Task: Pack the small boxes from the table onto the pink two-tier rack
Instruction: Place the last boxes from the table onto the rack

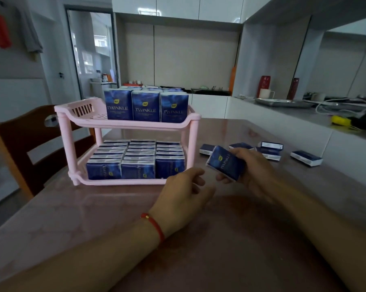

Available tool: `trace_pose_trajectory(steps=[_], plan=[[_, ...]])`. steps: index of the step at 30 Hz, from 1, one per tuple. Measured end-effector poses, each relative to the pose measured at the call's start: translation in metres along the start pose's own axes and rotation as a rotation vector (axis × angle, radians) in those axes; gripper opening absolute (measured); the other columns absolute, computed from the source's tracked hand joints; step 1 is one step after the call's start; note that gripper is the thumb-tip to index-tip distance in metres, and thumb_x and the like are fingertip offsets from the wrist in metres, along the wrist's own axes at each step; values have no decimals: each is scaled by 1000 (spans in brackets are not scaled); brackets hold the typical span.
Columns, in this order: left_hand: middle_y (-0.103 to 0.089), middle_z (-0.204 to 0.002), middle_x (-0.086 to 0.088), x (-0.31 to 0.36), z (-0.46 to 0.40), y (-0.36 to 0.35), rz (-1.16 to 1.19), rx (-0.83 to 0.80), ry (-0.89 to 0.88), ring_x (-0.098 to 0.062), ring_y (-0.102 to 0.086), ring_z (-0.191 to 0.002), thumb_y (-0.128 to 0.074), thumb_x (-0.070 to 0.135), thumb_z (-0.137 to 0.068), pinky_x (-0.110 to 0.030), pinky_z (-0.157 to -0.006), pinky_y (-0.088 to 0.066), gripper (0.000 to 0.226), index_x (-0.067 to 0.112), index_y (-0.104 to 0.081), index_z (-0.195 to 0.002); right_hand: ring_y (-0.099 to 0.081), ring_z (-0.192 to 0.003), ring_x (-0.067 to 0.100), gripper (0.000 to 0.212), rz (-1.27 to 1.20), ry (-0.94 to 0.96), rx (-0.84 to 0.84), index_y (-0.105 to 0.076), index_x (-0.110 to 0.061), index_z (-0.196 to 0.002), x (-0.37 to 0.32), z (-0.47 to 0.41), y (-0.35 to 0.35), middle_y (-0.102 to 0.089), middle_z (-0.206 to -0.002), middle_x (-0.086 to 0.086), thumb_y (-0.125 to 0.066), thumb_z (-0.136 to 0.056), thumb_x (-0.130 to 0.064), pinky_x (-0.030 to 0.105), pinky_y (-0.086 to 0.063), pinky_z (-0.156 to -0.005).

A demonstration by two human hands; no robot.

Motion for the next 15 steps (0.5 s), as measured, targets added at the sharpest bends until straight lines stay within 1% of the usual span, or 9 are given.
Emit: trace_pose_trajectory(steps=[1,2,4,5,8,10,12,13,15], plan=[[-69,-100,11,-1,0,-2,58,-9,36,0,-66,-79,-67,43,-90,-11,-74,-55,36,26,-62,-121,-69,-74,32,27,-20,5,-35,-60,0,-117,1,4,-6,-71,-94,24,-43,-104,-16,34,-58,-52],[-72,-95,8,-1,-1,-3,143,-7,65,-4,-69,-76,-67,46,-89,-22,-75,-59,33,24,-65,-114,-68,-78,27,26,0,19,-72,-63,-3,-114,3,8,-13,-70,-97,20,-42,-103,-14,33,-57,-53],[-76,-86,-1,-4,-2,-3,351,32,146,-16,-74,-74,-68,39,-91,-45,-77,-62,25,18,-65,-107,-68,-84,23,28,172,103,-132,-67,-11,-105,5,10,-22,-70,-101,14,-39,-103,-13,31,-56,-57],[-76,-87,-4,-5,-1,-3,428,39,189,-20,-75,-74,-67,32,-93,-48,-78,-62,23,16,-63,-110,-69,-85,23,28,309,158,-123,-68,-13,-102,4,8,-23,-70,-101,11,-40,-104,-14,31,-57,-59],[-73,-100,-5,-6,-1,-5,510,26,256,-21,-76,-75,-64,22,-94,-41,-76,-63,27,19,-57,-121,-64,-77,13,18,776,357,133,-68,-18,-94,3,-9,-3,-69,-92,1,-52,-101,-21,29,-53,-66],[-72,-100,-1,-6,-2,-6,509,26,255,-19,-76,-74,-64,19,-93,-33,-71,-63,27,25,-56,-119,-60,-83,14,14,1159,415,294,-67,-21,-99,4,-33,16,-69,-103,3,-54,-98,-26,32,-50,-73],[-72,-97,-1,-7,-3,-7,506,11,253,-17,-74,-71,-63,17,-94,-21,-63,-58,24,23,-56,-116,-56,-112,25,36,1536,294,286,-57,-19,-129,13,-63,34,-58,-133,9,-51,-97,-32,42,-47,-94],[-72,-96,-3,-9,-4,-8,509,5,249,-16,-73,-70,-62,17,-94,-19,-61,-56,22,22,-57,-115,-48,-129,28,48,1661,238,253,-46,-19,-141,17,-76,42,-48,-146,8,-50,-96,-35,48,-39,-106],[-72,-95,-10,-11,-4,-8,512,-2,229,-17,-71,-68,-60,18,-96,-17,-59,-54,20,21,-57,-115,-32,-144,27,57,1753,187,209,-32,-21,-151,21,-96,51,-33,-158,6,-45,-98,-39,55,-21,-116]])
Point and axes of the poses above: each hand's wrist, its own z-axis away from the middle knuckle, its own y-axis out of the back of the hand, x = y × z, the point moved 3 cm from there along -z, towards the middle knuckle
